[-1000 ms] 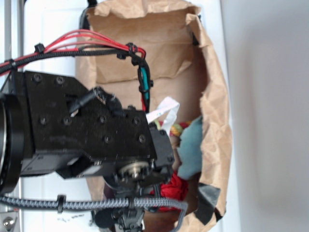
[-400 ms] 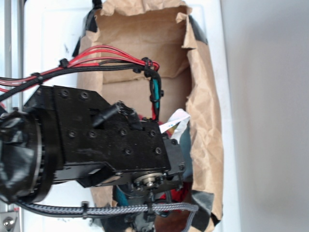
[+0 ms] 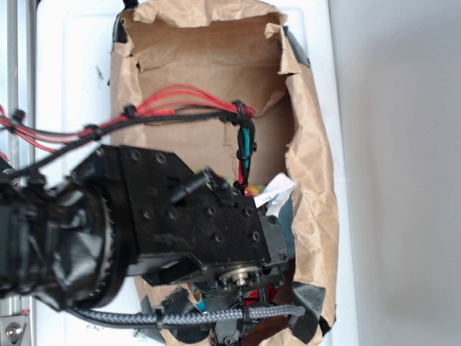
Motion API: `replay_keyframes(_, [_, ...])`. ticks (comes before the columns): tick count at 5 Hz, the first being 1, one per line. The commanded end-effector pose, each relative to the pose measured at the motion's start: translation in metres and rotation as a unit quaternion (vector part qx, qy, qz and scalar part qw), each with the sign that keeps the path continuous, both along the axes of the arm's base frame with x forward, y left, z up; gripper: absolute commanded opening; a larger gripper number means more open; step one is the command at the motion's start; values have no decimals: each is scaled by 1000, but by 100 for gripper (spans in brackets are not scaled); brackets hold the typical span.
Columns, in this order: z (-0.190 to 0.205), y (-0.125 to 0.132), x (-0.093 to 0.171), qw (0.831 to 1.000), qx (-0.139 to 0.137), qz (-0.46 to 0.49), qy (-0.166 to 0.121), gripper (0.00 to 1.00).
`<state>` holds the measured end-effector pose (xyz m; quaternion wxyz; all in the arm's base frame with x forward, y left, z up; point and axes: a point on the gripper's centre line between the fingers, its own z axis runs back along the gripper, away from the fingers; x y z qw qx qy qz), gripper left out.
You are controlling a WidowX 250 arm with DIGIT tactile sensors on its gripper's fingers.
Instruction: Grab the green ball.
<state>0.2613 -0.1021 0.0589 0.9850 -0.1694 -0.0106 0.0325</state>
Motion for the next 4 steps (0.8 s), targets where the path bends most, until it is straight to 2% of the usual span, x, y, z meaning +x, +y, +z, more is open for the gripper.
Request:
replay_keyframes(1, [-11,-6,-8,999,19,-33,14,100])
replay_keyframes(2, [-17,-3,-17,998,28,-39,28,100])
replay_keyframes(4, [-24,-1,-18,998,40,-44,39,100])
